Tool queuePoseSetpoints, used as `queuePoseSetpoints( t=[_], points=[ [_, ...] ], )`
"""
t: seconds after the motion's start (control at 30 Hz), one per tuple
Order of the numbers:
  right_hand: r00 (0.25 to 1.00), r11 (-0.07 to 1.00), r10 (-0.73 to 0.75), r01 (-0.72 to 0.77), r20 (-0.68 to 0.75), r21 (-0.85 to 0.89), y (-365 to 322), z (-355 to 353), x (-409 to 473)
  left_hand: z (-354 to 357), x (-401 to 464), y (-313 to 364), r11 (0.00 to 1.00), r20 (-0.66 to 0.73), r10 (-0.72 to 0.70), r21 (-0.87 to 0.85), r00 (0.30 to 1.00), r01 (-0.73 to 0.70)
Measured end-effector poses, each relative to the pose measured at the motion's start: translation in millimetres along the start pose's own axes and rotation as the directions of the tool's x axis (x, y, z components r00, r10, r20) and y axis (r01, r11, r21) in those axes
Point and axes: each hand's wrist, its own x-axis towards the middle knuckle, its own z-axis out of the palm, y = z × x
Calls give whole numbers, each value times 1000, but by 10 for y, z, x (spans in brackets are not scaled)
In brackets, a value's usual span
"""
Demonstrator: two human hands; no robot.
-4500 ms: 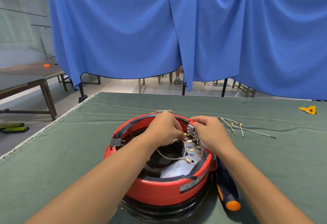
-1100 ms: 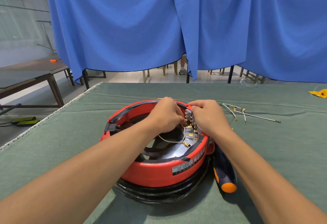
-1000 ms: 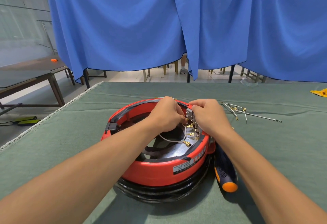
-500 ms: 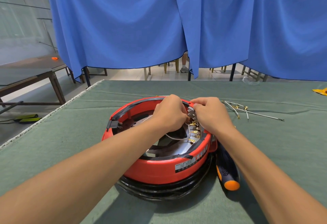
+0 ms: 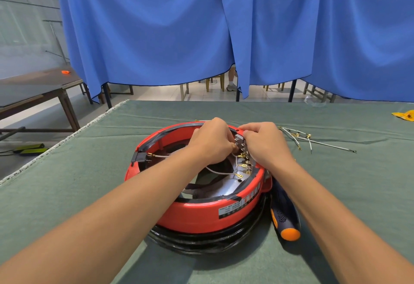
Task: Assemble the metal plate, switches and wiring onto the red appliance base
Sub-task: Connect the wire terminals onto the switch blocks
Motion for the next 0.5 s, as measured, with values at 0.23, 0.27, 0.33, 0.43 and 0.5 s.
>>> queuePoseSetpoints(
  t=[0.23,0.27,0.33,0.43,0.5],
  points=[
    [998,999,15,-18,53,49,-18,18,3,-178,-156,46,992,-137,75,112,988,-59],
    [998,999,17,-20,59,50,-23,18,5,-195,-172,75,989,-114,87,125,990,-72],
    [998,998,20,-24,64,62,-38,17,7,-180,-193,152,980,-15,94,178,995,-90],
    [998,996,20,-25,63,84,-53,3,-2,-95,-209,244,956,59,69,281,996,-83],
    [998,996,24,-28,51,88,-60,1,-13,-45,-218,233,951,16,57,303,998,-60]
  ],
)
